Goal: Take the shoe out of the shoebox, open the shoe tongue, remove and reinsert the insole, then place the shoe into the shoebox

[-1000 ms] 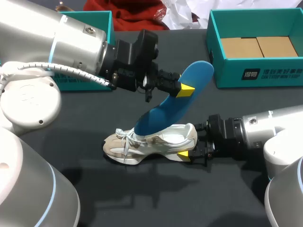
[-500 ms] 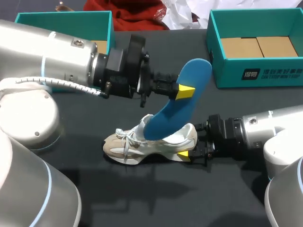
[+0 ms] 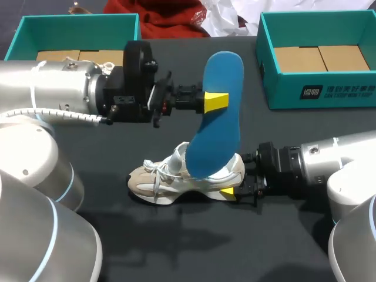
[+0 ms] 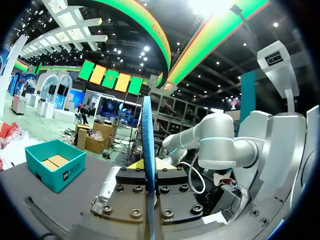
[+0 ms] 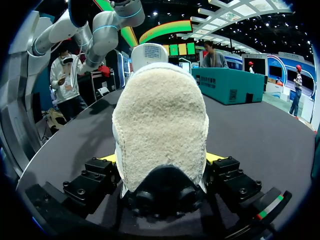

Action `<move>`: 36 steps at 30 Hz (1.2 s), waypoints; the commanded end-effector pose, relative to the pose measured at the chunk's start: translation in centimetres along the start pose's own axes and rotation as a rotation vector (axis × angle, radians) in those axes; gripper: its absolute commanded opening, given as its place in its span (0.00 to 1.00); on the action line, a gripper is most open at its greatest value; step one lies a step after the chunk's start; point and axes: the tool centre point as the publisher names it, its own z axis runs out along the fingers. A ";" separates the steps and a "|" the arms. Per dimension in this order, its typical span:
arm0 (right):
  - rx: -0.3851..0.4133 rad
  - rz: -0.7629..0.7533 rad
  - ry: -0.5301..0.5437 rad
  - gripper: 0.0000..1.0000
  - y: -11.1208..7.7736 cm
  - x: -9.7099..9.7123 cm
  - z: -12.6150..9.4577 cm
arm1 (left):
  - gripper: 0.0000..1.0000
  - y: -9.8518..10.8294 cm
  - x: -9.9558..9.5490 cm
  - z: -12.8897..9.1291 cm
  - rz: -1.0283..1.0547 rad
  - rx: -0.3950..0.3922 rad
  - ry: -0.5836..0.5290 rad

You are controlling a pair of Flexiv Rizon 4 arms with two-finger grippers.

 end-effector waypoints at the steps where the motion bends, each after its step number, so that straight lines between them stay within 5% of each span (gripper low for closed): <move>1: 0.003 0.000 -0.002 0.00 0.1 0.1 0.1 | 0.00 0.6 0.9 -1.2 0.002 0.038 -0.009; 10: 0.003 0.000 -0.002 0.00 0.1 0.1 0.1 | 0.00 0.1 1.6 -2.7 -0.043 0.169 -0.028; 36: 0.003 0.000 -0.002 0.00 0.1 0.1 0.1 | 0.00 -1.0 1.4 -4.5 -0.086 0.098 -0.132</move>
